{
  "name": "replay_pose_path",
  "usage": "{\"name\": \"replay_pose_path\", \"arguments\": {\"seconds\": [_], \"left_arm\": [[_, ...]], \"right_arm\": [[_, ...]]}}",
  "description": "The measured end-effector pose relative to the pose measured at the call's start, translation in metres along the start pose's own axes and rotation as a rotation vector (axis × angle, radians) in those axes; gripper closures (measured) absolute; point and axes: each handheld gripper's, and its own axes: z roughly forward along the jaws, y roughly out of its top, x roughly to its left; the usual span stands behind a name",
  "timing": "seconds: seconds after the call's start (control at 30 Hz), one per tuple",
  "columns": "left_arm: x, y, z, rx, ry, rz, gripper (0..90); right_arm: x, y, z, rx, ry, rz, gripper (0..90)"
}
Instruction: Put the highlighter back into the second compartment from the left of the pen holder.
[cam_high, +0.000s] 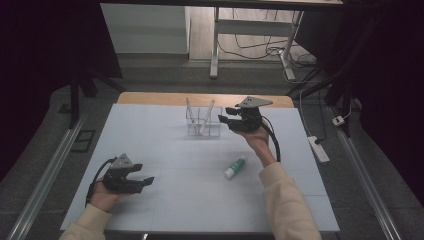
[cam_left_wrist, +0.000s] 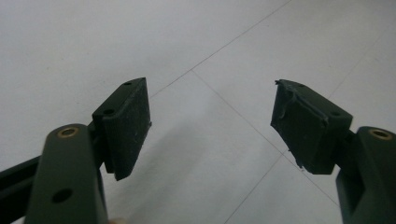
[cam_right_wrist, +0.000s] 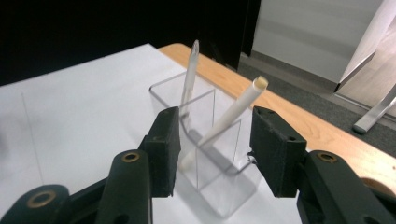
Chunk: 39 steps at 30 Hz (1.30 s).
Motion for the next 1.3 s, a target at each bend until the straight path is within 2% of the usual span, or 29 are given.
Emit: {"name": "replay_pose_path", "arguments": {"seconds": [0.23,0.57,1.1,1.23,1.3], "left_arm": [[0.0,0.0,0.0,0.003,0.002,0.002,28.0],[0.001,0.0,-0.002,-0.003,0.008,-0.002,28.0],[0.0,0.001,-0.002,-0.001,0.014,-0.002,28.0],[0.0,0.001,-0.003,-0.014,-0.005,-0.014,27.9],[0.0,0.001,-0.004,-0.016,-0.001,-0.013,28.0]], "right_arm": [[0.004,-0.013,-0.013,0.045,0.021,-0.027,50.3],[0.008,-0.024,-0.032,0.055,0.037,-0.058,49.9],[0.009,-0.038,-0.052,0.104,0.098,-0.079,48.7],[0.009,-0.04,-0.054,0.135,0.123,-0.109,48.6],[0.01,-0.041,-0.055,0.149,0.137,-0.118,48.4]]}}
